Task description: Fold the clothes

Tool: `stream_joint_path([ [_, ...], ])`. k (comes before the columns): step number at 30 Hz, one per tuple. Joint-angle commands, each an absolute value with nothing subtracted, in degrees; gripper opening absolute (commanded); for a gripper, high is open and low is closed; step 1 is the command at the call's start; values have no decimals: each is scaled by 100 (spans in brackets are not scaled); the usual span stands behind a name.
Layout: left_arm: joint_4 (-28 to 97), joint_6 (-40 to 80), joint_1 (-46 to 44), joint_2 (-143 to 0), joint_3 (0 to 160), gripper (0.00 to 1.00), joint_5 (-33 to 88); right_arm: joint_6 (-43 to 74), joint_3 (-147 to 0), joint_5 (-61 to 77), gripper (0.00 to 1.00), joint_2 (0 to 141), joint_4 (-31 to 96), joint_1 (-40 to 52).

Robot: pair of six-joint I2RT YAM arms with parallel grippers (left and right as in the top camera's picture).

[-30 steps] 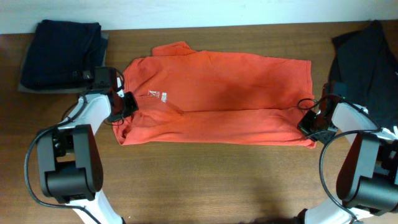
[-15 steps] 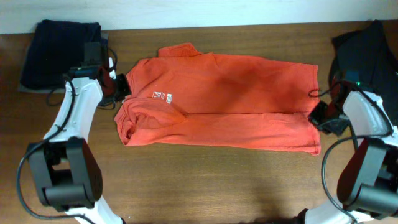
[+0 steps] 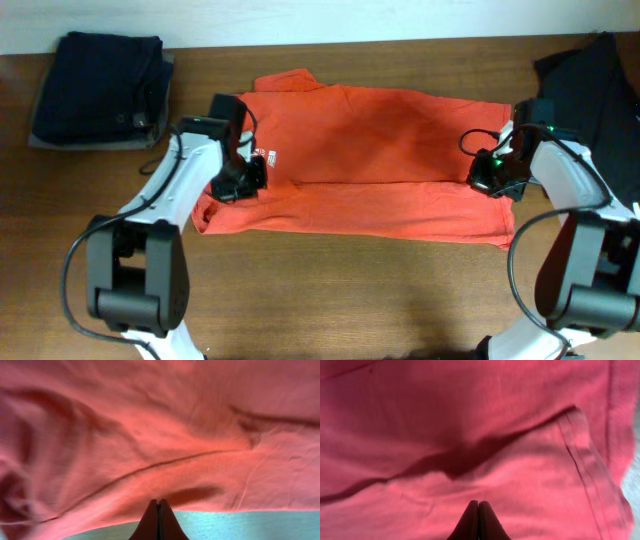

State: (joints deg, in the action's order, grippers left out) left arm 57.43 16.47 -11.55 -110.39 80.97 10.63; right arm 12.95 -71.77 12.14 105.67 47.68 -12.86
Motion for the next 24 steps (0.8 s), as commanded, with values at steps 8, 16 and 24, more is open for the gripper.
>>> stream_joint_path([
  [8, 5411, 1704, -1153, -11856, 7867, 1, 1155, 1203, -7102, 1068, 4, 11072, 4436, -1295],
  [16, 5378, 1706, -775, -12003, 7867, 1, 554, 1199, -7102, 987, 4, 11113, 4368, -1605],
  [24, 5367, 1704, -314, -12001, 7867, 1, 554, 1197, -7102, 987, 4, 11113, 4364, -1806],
])
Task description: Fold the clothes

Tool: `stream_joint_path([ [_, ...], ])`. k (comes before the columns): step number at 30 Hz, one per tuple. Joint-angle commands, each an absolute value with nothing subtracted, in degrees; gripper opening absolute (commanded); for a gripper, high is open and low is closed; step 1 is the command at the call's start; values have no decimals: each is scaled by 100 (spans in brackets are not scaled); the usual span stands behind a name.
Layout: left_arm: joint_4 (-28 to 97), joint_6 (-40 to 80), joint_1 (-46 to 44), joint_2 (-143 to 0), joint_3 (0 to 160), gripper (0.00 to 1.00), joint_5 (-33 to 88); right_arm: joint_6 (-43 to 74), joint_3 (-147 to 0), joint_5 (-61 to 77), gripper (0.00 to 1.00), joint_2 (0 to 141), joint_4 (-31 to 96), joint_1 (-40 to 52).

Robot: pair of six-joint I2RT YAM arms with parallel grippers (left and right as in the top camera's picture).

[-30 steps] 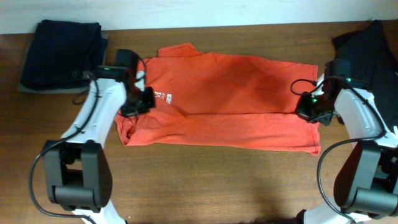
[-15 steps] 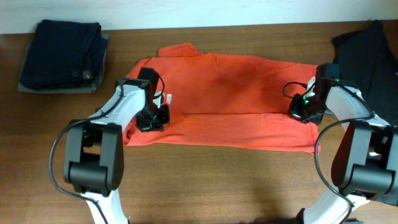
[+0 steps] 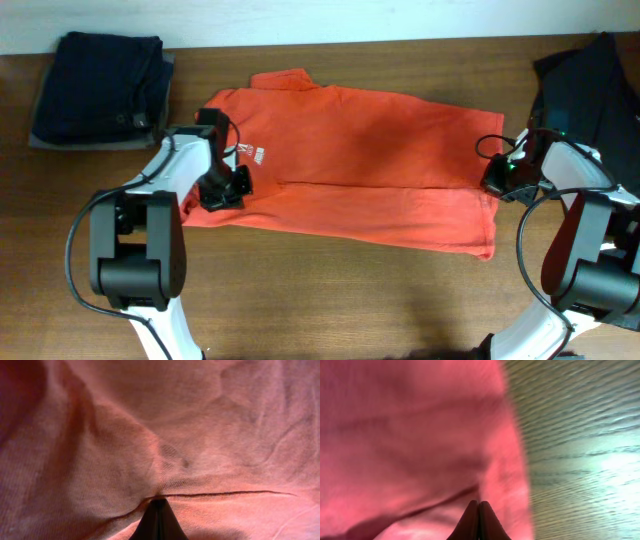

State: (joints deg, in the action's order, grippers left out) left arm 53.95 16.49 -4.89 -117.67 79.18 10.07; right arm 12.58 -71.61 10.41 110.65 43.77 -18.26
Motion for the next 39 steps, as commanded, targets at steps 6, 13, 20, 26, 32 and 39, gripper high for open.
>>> stream_joint_path([
  [6, 5367, 1706, -327, -12001, 7867, 1, 556, 1199, -7249, 1190, 4, 11043, 4648, -1806],
  [13, 5356, 1704, -325, -12001, 7867, 1, 556, 456, -7555, 2268, 4, 10766, 5387, -1579],
  [20, 5319, 1706, -325, -12001, 7867, 1, 558, 351, -7240, 2158, 4, 11100, 5124, -1031],
  [26, 5321, 1706, -320, -12001, 7867, 1, 558, 644, -7065, 1710, 4, 11367, 4901, -1066],
  [32, 5319, 1706, -320, -12001, 7867, 1, 556, 646, -7065, 1304, 4, 11601, 4906, -1221],
  [39, 5297, 1706, -320, -12001, 7900, 1, 554, 799, -7094, 762, 4, 11651, 4984, -1527],
])
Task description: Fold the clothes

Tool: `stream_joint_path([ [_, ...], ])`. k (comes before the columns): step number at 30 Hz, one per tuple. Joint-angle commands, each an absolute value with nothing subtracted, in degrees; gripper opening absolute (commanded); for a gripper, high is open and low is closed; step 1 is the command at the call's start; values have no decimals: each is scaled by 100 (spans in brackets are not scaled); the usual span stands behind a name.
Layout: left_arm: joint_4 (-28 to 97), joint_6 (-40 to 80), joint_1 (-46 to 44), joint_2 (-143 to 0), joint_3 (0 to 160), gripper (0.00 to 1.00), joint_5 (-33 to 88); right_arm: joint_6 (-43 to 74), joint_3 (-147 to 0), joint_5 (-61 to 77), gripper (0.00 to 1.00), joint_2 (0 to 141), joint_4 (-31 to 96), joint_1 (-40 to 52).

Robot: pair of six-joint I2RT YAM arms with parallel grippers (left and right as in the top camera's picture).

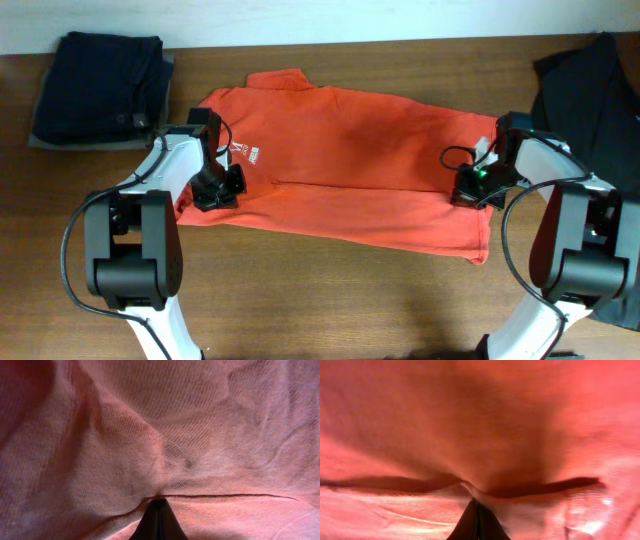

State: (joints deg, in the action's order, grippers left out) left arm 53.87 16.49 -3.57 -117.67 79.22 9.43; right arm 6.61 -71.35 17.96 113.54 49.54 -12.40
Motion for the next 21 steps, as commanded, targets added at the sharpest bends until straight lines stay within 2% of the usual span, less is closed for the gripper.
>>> stream_joint_path([
  [1, 5299, 1706, -320, -12001, 7920, 1, 554, 799, -7107, 716, 4, 11651, 5024, -1566],
  [7, 5465, 1730, -320, -11998, 8215, 1, 556, 775, -7432, 228, 4, 11640, 5492, -1691],
  [17, 6058, 1728, -333, -11985, 9111, 1, 554, 781, -8593, 228, 4, 11640, 6189, -1691],
  [20, 6252, 1726, -388, -11966, 9717, 1, 554, 784, -9282, 235, 18, 11640, 6637, -1691],
  [21, 6276, 1723, -403, -11957, 9898, 1, 554, 784, -9448, 252, 28, 11640, 6735, -1691],
])
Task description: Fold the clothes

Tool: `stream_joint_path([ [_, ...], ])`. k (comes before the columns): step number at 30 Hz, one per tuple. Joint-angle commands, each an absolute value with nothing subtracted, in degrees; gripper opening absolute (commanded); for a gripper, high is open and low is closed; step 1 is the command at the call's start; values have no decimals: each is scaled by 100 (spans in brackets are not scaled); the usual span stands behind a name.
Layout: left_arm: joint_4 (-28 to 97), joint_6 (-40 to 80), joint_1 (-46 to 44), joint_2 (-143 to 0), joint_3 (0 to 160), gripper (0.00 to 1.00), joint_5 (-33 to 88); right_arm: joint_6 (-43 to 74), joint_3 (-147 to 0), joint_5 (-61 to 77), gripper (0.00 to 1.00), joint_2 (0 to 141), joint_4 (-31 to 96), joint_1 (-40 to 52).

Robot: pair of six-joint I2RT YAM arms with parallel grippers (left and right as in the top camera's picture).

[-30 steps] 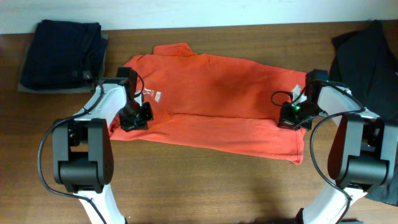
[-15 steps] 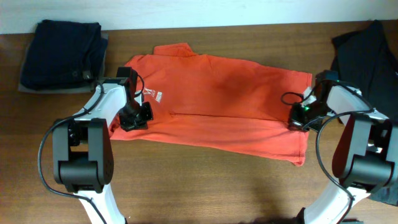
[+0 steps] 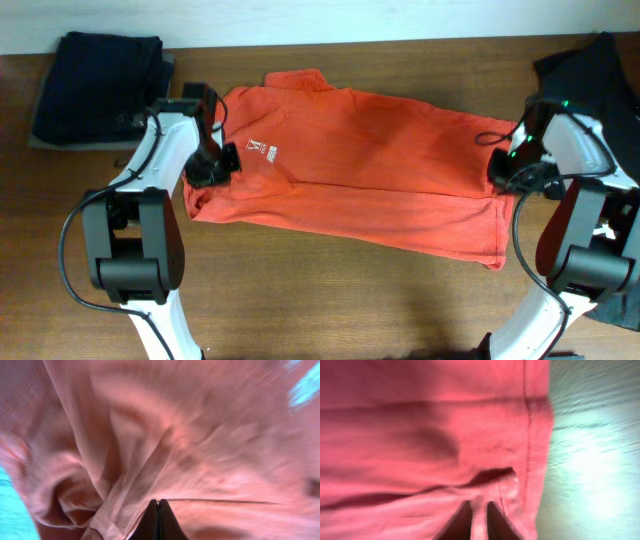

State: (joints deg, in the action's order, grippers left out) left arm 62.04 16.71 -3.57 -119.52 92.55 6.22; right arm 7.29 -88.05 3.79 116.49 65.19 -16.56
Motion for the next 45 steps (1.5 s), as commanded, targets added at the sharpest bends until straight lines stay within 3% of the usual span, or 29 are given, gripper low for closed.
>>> stream_joint_path([
  [1, 6281, 1723, -436, -11957, 10103, 1, 556, 781, -9712, 318, 47, 11640, 6860, -1691],
  [2, 6265, 1723, -471, -11955, 10285, 3, 578, 781, -9861, 384, 61, 11640, 6908, -1691],
  [3, 6235, 1723, -513, -11957, 10464, 11, 639, 779, -10095, 502, 72, 11640, 6958, -1691],
  [4, 6156, 1721, -563, -11957, 10637, 30, 770, 779, -10272, 589, 83, 11640, 6969, -1691],
  [5, 6001, 1680, -615, -11957, 10827, 79, 1039, 781, -10521, 707, 91, 11640, 6963, -1691],
  [6, 5874, 1608, -644, -11955, 10925, 94, 1229, 784, -10641, 777, 99, 11640, 6963, -1691],
  [7, 5695, 1455, -676, -11957, 11015, 96, 1461, 784, -10792, 875, 99, 11640, 6963, -1691],
  [9, 4901, 1181, -777, -11957, 11157, 96, 1988, 781, -11148, 1175, 99, 11640, 6753, -1691],
  [15, 3352, 1186, -864, -12101, 11225, 96, 1973, 777, -11192, 1380, 99, 11668, 6082, -1671],
  [23, 2008, 685, -882, -13198, 11815, 99, 1671, 412, -11111, 1509, 99, 11771, 6372, -1422],
  [31, 1614, -202, -945, -14097, 12125, 99, 882, 318, -11008, 1481, 99, 11775, 6622, -1083],
  [45, 1498, -484, -950, -14789, 12125, 90, 895, 318, -11004, 1481, 99, 11775, 6764, -926],
])
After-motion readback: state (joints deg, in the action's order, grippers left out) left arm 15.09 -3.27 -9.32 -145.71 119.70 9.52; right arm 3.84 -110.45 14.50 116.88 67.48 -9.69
